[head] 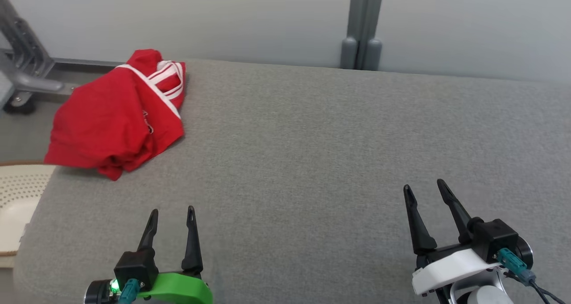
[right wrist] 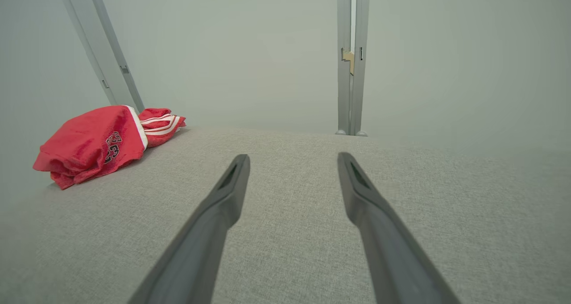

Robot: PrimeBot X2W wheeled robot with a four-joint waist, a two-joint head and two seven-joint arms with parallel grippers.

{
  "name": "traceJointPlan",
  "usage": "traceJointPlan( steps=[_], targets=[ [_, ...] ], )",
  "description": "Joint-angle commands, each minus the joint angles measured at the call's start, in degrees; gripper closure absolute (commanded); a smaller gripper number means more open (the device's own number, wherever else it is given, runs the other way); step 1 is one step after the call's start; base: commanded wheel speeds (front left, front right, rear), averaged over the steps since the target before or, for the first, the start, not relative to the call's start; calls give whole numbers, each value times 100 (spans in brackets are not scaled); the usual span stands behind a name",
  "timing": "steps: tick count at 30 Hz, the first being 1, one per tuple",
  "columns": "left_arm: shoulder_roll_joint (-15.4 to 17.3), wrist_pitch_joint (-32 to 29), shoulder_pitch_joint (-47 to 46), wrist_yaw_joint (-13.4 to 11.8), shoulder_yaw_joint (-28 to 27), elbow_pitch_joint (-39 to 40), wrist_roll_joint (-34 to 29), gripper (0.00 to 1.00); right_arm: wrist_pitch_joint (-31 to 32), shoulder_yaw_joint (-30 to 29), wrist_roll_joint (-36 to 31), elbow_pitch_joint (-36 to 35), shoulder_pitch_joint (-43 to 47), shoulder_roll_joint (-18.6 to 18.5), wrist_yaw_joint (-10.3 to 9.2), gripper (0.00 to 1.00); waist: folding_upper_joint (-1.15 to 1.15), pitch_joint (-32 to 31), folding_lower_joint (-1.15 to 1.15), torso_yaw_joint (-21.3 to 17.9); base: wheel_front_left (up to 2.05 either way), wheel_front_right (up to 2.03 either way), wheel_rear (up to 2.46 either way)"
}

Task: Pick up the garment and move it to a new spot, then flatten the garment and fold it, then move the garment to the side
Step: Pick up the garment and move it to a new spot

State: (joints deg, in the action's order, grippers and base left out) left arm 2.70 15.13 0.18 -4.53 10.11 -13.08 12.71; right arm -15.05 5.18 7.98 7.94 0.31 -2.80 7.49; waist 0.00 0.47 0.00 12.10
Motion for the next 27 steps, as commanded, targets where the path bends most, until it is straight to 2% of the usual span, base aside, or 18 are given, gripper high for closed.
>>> traceJointPlan(
  steps=[1, 7, 13, 19, 27],
  targets=[
    [32, 5, 42, 16, -26, 9, -69, 0, -19, 4, 49, -21, 28, -16, 0, 0, 0, -39, 0, 731, 0, 0, 0],
    [32, 4, 111, 36, -131, 38, -104, 0, -19, 86, 76, -2, -2, -17, 0, 0, 0, -57, 0, 1320, 0, 0, 0],
    [31, 4, 157, 44, -211, 69, -110, 0, -20, 184, 98, 34, -20, -17, 0, 0, 0, -79, 0, 1639, 0, 0, 0],
    [31, 4, 218, 55, -284, 111, -110, 0, -20, 247, 101, 47, -41, -18, 0, 0, 0, -71, 0, 1671, 0, 0, 0],
    [31, 4, 156, -9, -382, 191, -87, 0, -20, 236, 25, 63, -18, -19, 0, 0, 0, 45, 0, 1502, 0, 0, 0]
  ],
)
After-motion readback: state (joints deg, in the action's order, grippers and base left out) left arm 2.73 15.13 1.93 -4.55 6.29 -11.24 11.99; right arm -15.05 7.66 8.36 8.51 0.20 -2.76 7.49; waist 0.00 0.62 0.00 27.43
